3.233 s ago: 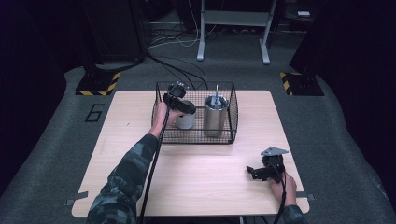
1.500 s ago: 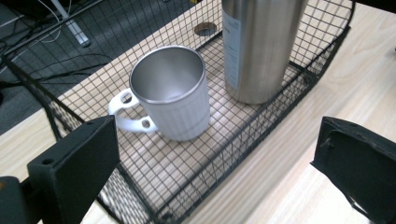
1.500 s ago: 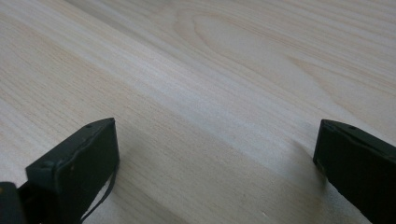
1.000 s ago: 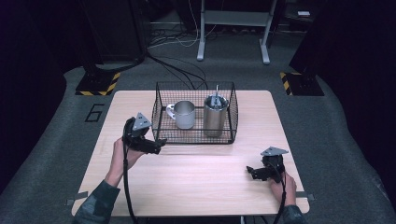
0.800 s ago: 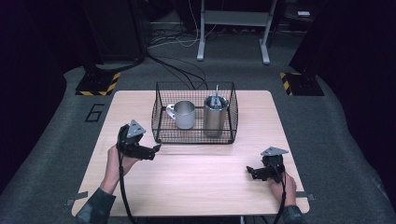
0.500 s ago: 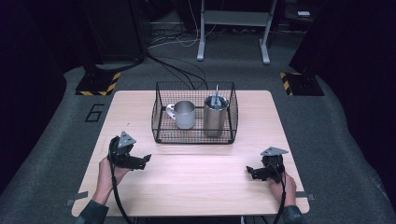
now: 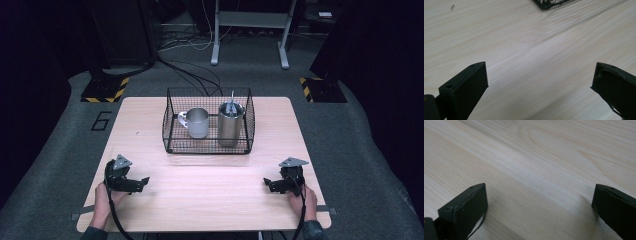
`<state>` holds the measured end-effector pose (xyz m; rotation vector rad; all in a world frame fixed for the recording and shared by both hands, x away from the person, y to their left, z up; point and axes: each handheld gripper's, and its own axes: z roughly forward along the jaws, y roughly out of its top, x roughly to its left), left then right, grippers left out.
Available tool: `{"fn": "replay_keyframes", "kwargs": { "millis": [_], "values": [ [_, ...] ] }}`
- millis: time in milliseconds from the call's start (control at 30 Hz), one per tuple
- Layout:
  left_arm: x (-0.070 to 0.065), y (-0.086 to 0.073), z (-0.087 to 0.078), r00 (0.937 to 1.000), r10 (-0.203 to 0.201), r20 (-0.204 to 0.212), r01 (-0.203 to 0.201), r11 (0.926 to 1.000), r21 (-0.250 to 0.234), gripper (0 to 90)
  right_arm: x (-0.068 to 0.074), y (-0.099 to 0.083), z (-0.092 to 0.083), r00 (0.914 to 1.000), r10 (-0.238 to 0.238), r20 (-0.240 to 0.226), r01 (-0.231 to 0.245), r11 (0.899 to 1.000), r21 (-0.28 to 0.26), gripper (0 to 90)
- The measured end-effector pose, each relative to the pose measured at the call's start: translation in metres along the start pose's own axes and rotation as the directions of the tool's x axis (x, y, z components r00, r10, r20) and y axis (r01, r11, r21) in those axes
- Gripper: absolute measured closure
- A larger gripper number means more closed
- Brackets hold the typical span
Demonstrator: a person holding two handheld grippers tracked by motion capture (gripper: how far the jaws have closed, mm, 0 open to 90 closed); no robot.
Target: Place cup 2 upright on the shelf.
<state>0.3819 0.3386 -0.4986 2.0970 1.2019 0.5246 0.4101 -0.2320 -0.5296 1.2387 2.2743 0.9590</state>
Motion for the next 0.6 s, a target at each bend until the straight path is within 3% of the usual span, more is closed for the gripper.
{"fn": "replay_keyframes", "kwargs": {
  "millis": [167, 300, 367, 600],
  "values": [
    [0.004, -0.014, 0.011, 1.0, 0.005, -0.002, -0.005, 0.9994, 0.035, 0.1, 0.001, 0.0, 0.0, 1.0, 0.004, 0.001, -0.004, 1.0, 0.001, 0.0],
    [0.007, -0.022, 0.02, 0.9999, -0.017, 0.003, 0.016, 0.9995, 0.025, 0.1, 0.001, 0.0, 0.0, 1.0, 0.004, 0.003, -0.004, 1.0, 0.005, 0.0],
    [0.008, -0.024, 0.021, 0.9994, -0.034, -0.011, 0.034, 0.9994, -0.006, 0.1, 0.003, 0.0, -0.001, 0.9996, 0.028, 0.007, -0.028, 1.0, 0.012, 0.0],
    [0.009, -0.024, 0.023, 0.999, -0.042, -0.017, 0.041, 0.999, -0.017, 0.0, 0.003, 0.0, -0.001, 0.9997, 0.023, 0.007, -0.023, 1.0, 0.01, 0.0]
  ]
}}
